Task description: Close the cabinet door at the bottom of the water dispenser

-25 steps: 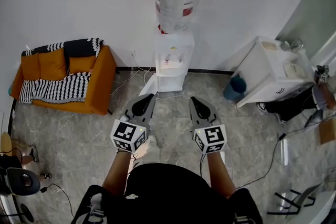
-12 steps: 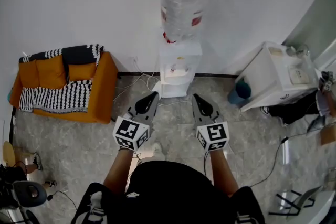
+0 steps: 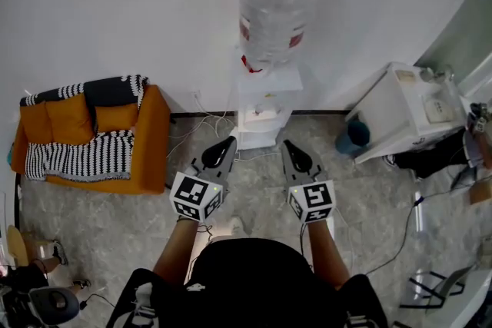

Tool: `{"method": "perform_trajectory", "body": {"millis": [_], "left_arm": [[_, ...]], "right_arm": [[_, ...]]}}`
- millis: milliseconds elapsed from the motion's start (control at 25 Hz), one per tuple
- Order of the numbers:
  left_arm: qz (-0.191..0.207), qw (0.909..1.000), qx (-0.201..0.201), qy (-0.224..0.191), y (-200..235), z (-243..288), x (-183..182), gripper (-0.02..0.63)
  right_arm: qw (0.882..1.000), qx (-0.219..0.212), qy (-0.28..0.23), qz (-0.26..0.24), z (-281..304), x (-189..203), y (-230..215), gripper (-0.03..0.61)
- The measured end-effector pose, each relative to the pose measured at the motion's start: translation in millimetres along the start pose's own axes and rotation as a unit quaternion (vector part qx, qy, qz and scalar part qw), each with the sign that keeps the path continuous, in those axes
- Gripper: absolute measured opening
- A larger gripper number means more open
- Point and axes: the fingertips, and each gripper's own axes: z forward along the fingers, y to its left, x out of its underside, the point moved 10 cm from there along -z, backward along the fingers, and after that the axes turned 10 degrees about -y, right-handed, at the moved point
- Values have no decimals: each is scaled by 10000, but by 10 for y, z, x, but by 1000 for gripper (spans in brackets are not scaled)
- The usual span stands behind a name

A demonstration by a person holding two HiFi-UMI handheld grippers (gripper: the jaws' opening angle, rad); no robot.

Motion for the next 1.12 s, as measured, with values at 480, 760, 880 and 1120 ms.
{"method": "perform_trajectory", "body": {"millis": [480, 760, 880, 1120], "left_arm": [[-205, 9996, 36, 198, 307, 73, 195, 11], [-301, 9987, -37, 420, 367, 189, 390, 11], [-428, 9980, -65, 468, 377, 266, 481, 11], [-585, 9949, -53, 824, 425, 434, 742, 11]], "right_arm": [[9997, 63, 206, 118, 298, 196, 17, 35], [9989, 14, 390, 268, 395, 382, -84, 35], [9980, -50, 531, 351, 442, 489, -176, 35], [9953, -161, 811, 507, 627, 708, -356, 35]]}}
